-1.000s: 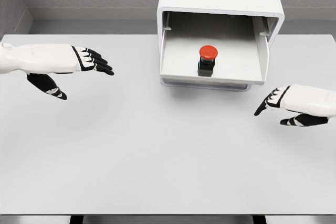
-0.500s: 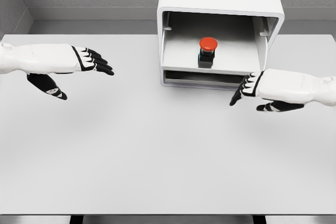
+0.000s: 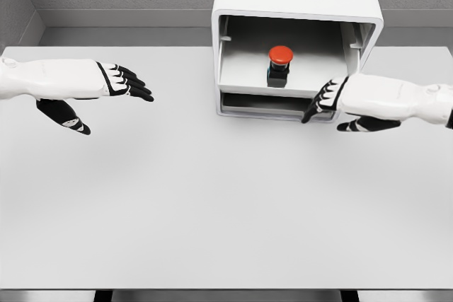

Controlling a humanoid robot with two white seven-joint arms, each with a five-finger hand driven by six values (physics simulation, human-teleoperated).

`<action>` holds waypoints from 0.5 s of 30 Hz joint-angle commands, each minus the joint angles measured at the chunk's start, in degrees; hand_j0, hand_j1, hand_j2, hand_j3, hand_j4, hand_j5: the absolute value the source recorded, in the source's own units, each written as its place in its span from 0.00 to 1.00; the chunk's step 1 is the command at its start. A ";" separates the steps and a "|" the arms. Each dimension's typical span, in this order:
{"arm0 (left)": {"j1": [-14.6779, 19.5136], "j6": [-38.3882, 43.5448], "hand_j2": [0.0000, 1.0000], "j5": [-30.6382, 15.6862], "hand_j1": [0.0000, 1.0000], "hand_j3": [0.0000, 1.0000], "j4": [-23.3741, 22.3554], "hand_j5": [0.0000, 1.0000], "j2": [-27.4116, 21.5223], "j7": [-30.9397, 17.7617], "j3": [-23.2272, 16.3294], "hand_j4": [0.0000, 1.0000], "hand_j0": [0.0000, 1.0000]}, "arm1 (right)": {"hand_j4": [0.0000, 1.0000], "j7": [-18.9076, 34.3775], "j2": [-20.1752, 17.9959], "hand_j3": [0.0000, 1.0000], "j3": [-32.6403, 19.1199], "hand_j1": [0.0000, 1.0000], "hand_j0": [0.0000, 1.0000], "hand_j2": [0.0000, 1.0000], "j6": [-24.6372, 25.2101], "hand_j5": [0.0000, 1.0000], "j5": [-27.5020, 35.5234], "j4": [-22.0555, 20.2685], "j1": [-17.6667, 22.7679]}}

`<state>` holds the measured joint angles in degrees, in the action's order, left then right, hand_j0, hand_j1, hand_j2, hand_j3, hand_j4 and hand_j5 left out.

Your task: Slide open multi-storey tabletop storage cabinets and put open load switch and slide close multi-storey tabletop storage cabinets

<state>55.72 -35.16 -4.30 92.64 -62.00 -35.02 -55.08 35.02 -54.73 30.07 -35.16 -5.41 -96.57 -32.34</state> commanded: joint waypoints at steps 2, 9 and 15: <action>0.00 0.16 1.00 -0.36 1.00 1.00 0.00 1.00 -0.05 0.02 0.06 1.00 1.00 | 0.72 -0.02 0.42 0.72 1.30 0.72 0.72 0.72 0.16 0.72 0.23 0.24 0.00; -0.09 0.16 1.00 -0.36 1.00 1.00 0.08 1.00 -0.05 0.02 0.06 1.00 1.00 | 0.72 -0.02 2.17 0.72 4.56 0.72 0.72 0.72 0.16 0.72 -0.65 2.70 -2.29; -0.09 0.16 1.00 -0.36 1.00 1.00 0.00 1.00 -0.05 0.02 0.06 1.00 1.00 | 0.72 -0.02 2.88 0.72 4.56 0.72 0.72 0.72 0.16 0.72 -0.65 4.37 -2.72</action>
<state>55.64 -35.16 -4.30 92.66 -62.00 -35.02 -55.08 35.02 -52.05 34.57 -35.16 -6.37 -92.81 -35.24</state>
